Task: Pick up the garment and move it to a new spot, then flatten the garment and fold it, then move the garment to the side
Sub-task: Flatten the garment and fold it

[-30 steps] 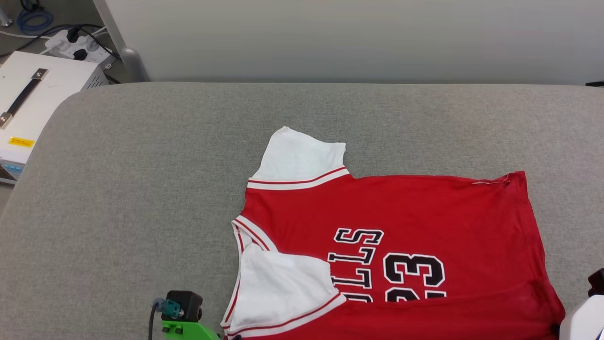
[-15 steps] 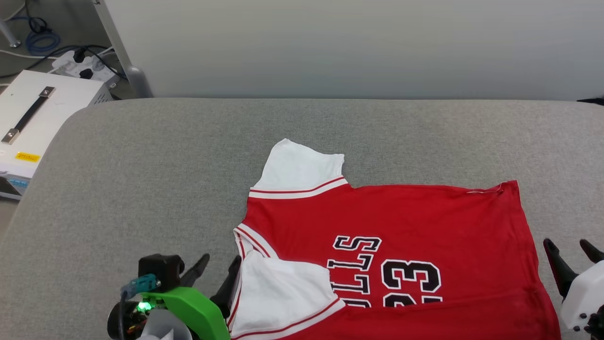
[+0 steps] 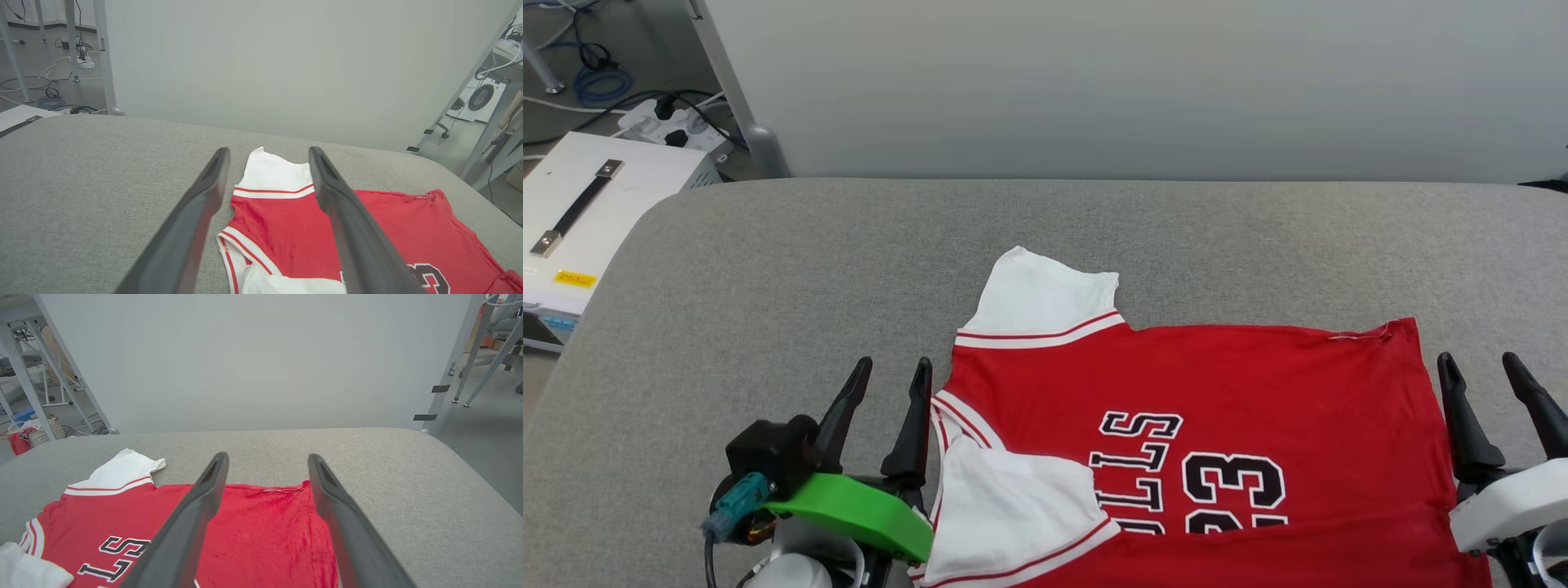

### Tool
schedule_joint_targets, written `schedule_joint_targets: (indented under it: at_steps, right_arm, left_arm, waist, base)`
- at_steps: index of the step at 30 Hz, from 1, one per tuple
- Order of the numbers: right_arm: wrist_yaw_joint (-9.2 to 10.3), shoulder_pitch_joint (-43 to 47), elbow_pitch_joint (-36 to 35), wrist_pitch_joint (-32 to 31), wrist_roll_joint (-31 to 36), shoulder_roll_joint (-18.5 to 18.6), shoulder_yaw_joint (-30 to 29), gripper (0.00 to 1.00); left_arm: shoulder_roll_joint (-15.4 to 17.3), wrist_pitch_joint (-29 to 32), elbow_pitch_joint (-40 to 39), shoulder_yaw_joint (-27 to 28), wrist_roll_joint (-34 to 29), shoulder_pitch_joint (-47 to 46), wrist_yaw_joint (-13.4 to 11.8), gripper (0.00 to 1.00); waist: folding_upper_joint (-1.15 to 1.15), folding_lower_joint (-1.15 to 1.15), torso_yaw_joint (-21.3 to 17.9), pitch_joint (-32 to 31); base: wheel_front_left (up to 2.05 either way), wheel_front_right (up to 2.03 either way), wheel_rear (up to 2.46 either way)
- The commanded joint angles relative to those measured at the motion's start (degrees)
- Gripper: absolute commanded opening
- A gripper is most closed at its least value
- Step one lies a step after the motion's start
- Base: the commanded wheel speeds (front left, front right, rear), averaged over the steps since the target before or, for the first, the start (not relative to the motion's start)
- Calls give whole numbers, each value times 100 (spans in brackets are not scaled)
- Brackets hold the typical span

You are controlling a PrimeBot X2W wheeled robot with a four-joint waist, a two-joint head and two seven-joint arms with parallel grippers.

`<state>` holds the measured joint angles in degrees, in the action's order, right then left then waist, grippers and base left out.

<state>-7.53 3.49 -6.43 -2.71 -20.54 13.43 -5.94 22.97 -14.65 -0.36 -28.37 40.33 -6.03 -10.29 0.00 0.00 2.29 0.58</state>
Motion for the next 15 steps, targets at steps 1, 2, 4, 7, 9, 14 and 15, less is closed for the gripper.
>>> schedule_joint_targets:
  at_steps: [1, 2, 4, 7, 9, 14, 15]
  right_arm:
    - [4, 58, -33, 133, -46, -24, 64, 100]
    - [4, 67, -31, 199, -47, -25, 114, 100]
    - [4, 90, -2, 326, 10, 9, 225, 100]
    - [4, 92, 62, 447, 39, 6, 298, 100]
    - [4, 82, 100, 502, 38, 1, 317, 100]
    - [4, 7, 160, 648, 26, -26, 386, 100]
    - [4, -2, 158, 651, 24, -26, 398, 100]
  left_arm:
    - [-120, -32, -23, 128, -180, 139, 84, 100]
    - [-198, -33, -32, 220, -292, 198, 146, 100]
    - [-392, -33, -34, 442, -527, 333, 306, 100]
    - [-594, -34, -5, 682, -825, 453, 530, 100]
    - [-727, -34, 56, 823, -958, 524, 671, 100]
    - [-1180, -34, 300, 1352, -1396, 589, 1155, 100]
    - [-1204, -34, 318, 1387, -1432, 575, 1192, 100]
  waist:
    - [0, 0, 0, 4]
    - [0, 0, -1, 5]
    - [0, 0, -7, 20]
    - [0, 0, -11, 29]
    - [0, 0, -15, 35]
    - [0, 0, -89, 137]
    - [0, 0, -109, 162]
  base:
    - [0, 0, 0]
    - [0, 0, 0]
    - [0, 0, 0]
    - [0, 0, 0]
    - [0, 0, 0]
    - [0, 0, 0]
    - [0, 0, 0]
